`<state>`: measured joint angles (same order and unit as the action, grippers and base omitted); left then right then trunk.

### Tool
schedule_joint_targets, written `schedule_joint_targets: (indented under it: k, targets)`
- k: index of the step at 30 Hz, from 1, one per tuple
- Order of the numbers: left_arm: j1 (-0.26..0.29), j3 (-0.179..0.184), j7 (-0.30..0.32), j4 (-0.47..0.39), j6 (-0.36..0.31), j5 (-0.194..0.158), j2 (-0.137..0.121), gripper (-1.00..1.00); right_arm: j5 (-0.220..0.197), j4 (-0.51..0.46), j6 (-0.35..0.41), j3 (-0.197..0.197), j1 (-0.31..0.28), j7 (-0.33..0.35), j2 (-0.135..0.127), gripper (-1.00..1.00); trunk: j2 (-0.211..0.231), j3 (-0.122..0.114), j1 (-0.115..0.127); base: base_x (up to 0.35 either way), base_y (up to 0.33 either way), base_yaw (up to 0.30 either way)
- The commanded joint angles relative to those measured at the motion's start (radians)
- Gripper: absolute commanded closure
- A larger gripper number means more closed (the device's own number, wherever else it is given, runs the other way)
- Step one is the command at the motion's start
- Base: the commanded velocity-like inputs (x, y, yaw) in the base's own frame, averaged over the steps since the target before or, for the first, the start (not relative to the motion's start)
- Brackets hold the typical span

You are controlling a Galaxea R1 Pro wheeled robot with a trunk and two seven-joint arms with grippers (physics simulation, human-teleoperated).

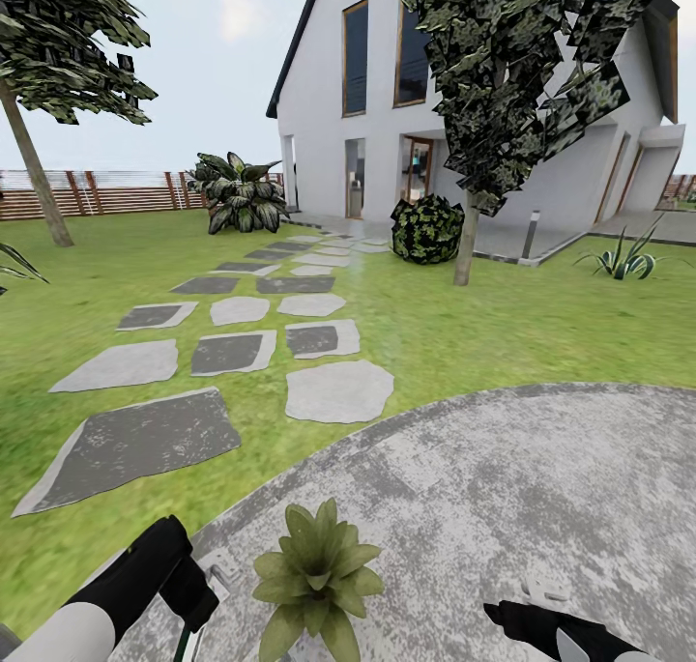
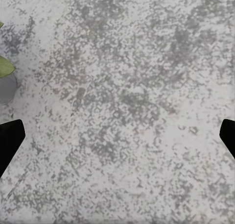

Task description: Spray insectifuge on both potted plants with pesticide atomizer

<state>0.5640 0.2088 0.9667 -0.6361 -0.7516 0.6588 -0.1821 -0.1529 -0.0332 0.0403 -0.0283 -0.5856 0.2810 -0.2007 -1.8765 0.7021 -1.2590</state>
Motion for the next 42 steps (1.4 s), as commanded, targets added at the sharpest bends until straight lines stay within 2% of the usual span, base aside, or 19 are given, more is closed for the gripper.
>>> schedule_joint_targets:
  k: [1, 6, 10, 12, 14, 17, 19, 22, 23, 25, 30, 36, 42]
  targets:
    - [0.000, 0.003, 0.007, -0.002, -0.004, 0.007, -0.001, 1.00, -0.008, -0.001, 0.004, -0.002, 0.000, 0.004, 0.000, -1.00, 0.000, 0.001, 0.000, 0.000, 0.000, 0.000]
    - [-0.001, 0.004, 0.003, -0.003, -0.001, 0.009, -0.003, 1.00, -0.008, -0.001, 0.004, -0.002, 0.000, 0.004, 0.000, -1.00, 0.000, 0.001, 0.000, 0.000, 0.000, 0.000]
    - [-0.001, 0.015, -0.003, -0.005, -0.002, 0.061, -0.001, 1.00, -0.008, -0.001, 0.004, -0.002, 0.000, 0.004, 0.000, -1.00, 0.000, 0.001, 0.000, 0.000, 0.000, 0.000]
    - [-0.001, 0.017, -0.032, -0.005, -0.004, 0.072, 0.001, 1.00, -0.008, -0.001, 0.004, -0.002, 0.000, 0.004, 0.000, -1.00, 0.000, 0.001, 0.000, 0.000, 0.000, 0.000]
    - [-0.001, 0.016, -0.095, -0.004, -0.006, 0.073, 0.003, 1.00, -0.008, -0.001, 0.004, -0.002, 0.000, 0.004, 0.000, -1.00, 0.000, 0.001, 0.000, 0.000, 0.000, 0.000]
    - [-0.001, 0.015, -0.148, -0.003, -0.008, 0.072, 0.004, 1.00, -0.008, -0.001, 0.004, -0.002, 0.000, 0.004, 0.000, -1.00, 0.000, 0.001, 0.000, 0.000, 0.000, 0.000]
    - [-0.001, 0.013, -0.160, -0.003, -0.008, 0.058, 0.004, 1.00, -0.008, -0.001, 0.004, -0.002, 0.000, 0.004, 0.000, -1.00, 0.000, 0.001, 0.000, 0.000, 0.000, 0.000]
    - [-0.001, 0.013, -0.196, -0.001, -0.008, -0.010, 0.004, 1.00, -0.008, -0.001, 0.004, -0.002, 0.000, 0.004, 0.000, -1.00, 0.000, 0.001, 0.000, 0.000, 0.000, 0.000]
    - [-0.001, 0.014, -0.224, -0.001, -0.008, -0.032, 0.004, 1.00, -0.008, -0.001, 0.004, -0.002, 0.000, 0.004, 0.000, -1.00, 0.000, 0.001, 0.000, 0.000, 0.000, 0.000]
    - [-0.001, 0.015, -0.264, -0.001, -0.008, -0.048, 0.004, 1.00, -0.008, -0.001, 0.004, -0.002, 0.000, 0.004, 0.000, -1.00, 0.000, 0.001, 0.000, 0.000, 0.000, 0.000]
    - [-0.001, 0.015, -0.314, -0.002, -0.008, -0.055, 0.004, 1.00, -0.008, -0.001, 0.004, -0.002, 0.000, 0.004, 0.000, -1.00, 0.000, 0.001, 0.000, 0.000, 0.000, 0.000]
    - [-0.001, 0.018, -0.444, -0.003, -0.007, -0.058, 0.012, 1.00, -0.008, -0.001, 0.004, -0.002, 0.000, 0.004, 0.000, -1.00, 0.000, 0.001, 0.000, 0.000, 0.000, 0.000]
    - [-0.001, 0.015, -0.463, -0.003, -0.005, -0.060, 0.035, 1.00, -0.008, -0.001, 0.004, -0.002, 0.000, 0.004, 0.000, -1.00, 0.000, 0.001, 0.000, 0.000, 0.000, 0.000]
